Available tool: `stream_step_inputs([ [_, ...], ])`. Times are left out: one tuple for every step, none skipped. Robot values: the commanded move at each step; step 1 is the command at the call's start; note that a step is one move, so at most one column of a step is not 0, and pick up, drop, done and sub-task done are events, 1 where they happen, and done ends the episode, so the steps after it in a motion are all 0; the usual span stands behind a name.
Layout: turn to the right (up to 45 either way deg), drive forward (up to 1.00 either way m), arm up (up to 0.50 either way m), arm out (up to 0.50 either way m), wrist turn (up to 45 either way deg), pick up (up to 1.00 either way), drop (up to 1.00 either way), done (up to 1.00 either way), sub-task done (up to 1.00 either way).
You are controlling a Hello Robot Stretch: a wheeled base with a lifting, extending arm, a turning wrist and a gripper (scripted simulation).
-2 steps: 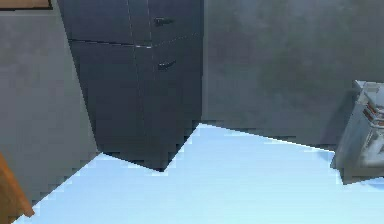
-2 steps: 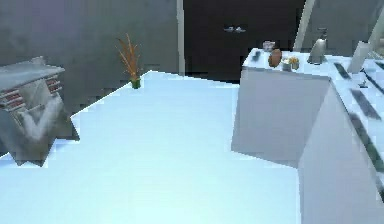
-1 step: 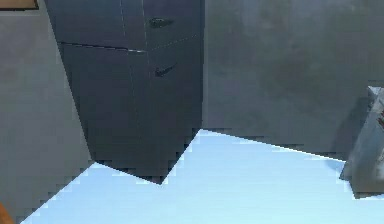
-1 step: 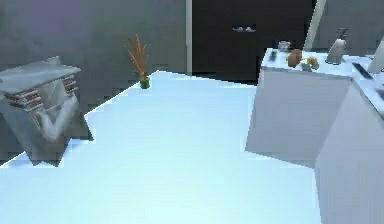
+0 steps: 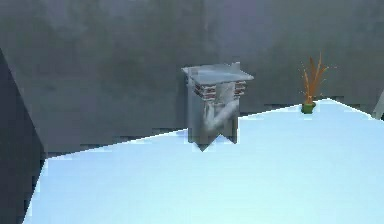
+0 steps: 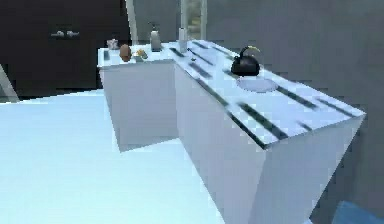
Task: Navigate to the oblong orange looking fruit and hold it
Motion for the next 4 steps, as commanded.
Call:
stream_step_inputs([
  [39.0, 0.00, 0.00, 0.00, 0.0, 0.00, 0.00, 0.00, 0.00],
  [0.0, 0.15, 0.00, 0.00, 0.0, 0.00, 0.00, 0.00, 0.00],
  [27.0, 0.00, 0.00, 0.00, 0.0, 0.00, 0.00, 0.00, 0.00],
  [0.0, 0.90, 0.00, 0.00, 0.0, 0.00, 0.00, 0.00, 0.00],
])
